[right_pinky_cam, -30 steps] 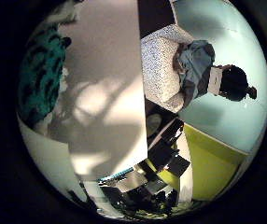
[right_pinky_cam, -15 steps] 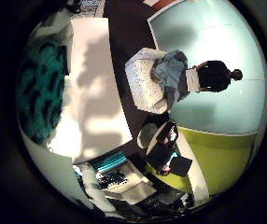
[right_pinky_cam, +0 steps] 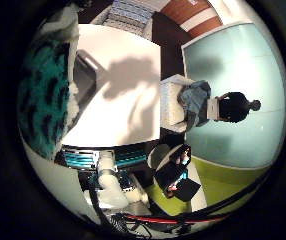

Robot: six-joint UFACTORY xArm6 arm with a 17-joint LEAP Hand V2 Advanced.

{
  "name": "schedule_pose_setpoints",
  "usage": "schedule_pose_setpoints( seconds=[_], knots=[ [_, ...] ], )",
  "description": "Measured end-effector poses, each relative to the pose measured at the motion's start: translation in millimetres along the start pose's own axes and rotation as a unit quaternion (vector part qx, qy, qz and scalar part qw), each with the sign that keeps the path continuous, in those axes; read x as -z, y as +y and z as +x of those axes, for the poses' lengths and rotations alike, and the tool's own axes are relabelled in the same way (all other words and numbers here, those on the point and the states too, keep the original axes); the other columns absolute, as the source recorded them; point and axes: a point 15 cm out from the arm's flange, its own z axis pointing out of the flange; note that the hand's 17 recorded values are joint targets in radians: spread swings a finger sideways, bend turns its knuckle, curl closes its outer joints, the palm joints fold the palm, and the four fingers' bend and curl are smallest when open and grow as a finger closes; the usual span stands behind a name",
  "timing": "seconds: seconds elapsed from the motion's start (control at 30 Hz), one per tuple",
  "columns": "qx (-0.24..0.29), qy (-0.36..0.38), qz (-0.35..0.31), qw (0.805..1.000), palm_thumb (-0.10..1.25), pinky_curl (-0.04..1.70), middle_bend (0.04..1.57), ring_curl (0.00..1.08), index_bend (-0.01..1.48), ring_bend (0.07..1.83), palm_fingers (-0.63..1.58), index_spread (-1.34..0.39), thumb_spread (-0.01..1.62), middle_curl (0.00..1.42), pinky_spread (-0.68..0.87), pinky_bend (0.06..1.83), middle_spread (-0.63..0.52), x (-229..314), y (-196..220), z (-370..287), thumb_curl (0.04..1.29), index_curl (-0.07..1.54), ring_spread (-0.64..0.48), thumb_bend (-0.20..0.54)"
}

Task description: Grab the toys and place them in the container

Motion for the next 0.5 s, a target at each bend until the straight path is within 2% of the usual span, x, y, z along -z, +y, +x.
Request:
schedule_pose_setpoints(
  seconds=[0.3, 0.5],
  knots=[
    [0.066, -0.011, -0.028, 0.997, 1.04, 1.29, 1.28, 0.93, 1.11, 1.37, 0.94, -0.29, 1.08, 1.04, -0.15, 1.22, -0.22, -38.1, -7.1, -93.5, 0.66, 1.00, -0.28, -0.012],
    [0.086, -0.018, -0.018, 0.996, 1.04, 1.33, 1.27, 0.94, 1.10, 1.36, 0.95, -0.29, 1.07, 1.04, -0.15, 1.21, -0.23, -50.9, -19.2, -121.4, 0.67, 1.01, -0.29, -0.012]
  ],
)
